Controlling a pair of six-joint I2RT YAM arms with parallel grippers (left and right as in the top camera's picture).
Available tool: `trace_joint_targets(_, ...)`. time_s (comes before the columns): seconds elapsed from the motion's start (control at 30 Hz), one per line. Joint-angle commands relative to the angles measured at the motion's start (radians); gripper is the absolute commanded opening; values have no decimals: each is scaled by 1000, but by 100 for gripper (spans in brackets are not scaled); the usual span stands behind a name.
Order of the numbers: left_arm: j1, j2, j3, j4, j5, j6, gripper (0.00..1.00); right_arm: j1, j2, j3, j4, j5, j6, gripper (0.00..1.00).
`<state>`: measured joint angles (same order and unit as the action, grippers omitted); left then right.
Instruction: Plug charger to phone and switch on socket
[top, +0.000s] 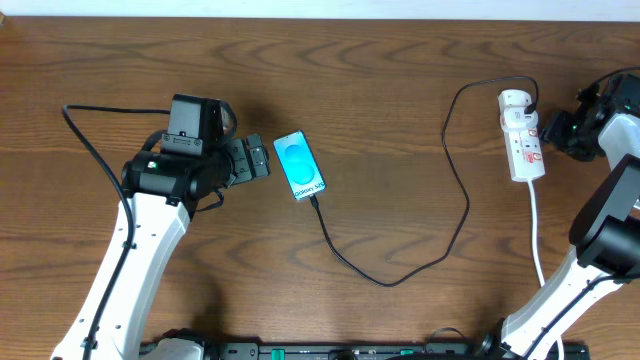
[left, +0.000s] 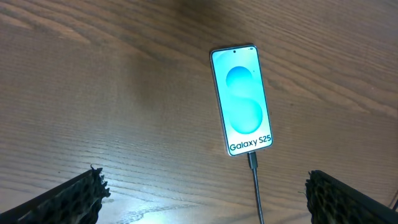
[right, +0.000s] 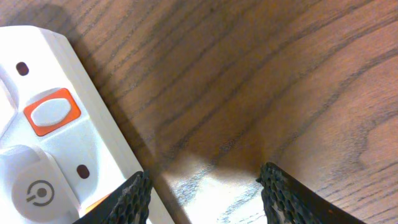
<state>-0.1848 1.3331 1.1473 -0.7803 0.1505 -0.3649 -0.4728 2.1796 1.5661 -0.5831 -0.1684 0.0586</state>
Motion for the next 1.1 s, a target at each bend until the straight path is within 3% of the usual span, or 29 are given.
trace_joint_targets(0.0, 5, 6, 9, -1, -13, 10, 99, 20, 23, -8, -11, -100, -23, 57)
trace_joint_targets(1.07, 5, 6, 9, -1, -13, 10, 99, 9, -27, 19, -27, -156, -24, 59)
